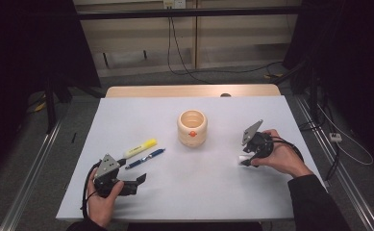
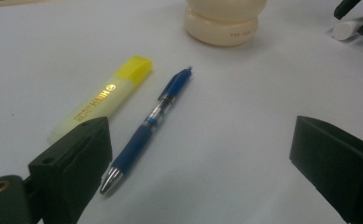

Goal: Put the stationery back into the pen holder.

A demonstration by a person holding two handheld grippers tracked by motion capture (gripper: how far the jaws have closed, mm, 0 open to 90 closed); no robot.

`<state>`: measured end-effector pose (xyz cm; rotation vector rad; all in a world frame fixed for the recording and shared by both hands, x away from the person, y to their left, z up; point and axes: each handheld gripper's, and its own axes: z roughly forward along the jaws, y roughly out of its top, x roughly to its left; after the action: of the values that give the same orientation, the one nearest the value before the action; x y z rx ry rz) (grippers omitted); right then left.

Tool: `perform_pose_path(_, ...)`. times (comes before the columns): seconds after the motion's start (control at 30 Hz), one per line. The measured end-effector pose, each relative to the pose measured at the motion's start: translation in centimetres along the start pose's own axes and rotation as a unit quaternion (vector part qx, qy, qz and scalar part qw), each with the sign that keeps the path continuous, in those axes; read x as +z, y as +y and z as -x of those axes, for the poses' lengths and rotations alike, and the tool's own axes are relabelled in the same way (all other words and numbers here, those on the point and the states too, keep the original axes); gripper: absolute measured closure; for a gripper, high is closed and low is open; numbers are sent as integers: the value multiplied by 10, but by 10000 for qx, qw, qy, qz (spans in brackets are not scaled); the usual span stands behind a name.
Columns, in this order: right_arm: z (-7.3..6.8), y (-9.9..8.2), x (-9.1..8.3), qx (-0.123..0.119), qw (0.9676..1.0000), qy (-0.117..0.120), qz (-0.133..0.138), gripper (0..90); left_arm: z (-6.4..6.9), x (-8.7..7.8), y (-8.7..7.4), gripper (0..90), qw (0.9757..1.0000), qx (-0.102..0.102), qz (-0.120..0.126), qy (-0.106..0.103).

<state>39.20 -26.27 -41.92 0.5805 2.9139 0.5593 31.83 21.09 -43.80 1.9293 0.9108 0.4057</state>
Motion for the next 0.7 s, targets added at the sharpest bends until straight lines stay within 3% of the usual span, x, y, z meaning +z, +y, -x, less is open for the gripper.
perform_pose_path(0.23,-2,9,8,-219,9988,46,-428,563,0,0,0,56,10000,0,2,-15)
perform_pose_path(0.37,-2,11,10,-284,9986,121,-428,604,-1,0,0,57,10000,-27,1,-24)
perform_pose_path(0.4,-3,11,11,-187,9985,145,-485,616,-1,0,0,56,10000,-21,1,-24)
perform_pose_path(0.43,-1,11,13,-366,9980,175,-484,624,0,0,0,56,10000,-13,-2,-21)
perform_pose_path(0.47,-2,12,12,-276,9982,181,-499,635,0,0,0,56,10000,-13,3,-23)
perform_pose_path(0.5,0,12,12,-396,9978,180,-499,648,0,0,0,57,10000,-16,-1,-23)
perform_pose_path(0.7,-2,13,12,-461,9973,146,-561,674,0,0,0,56,10000,-21,-17,-28)
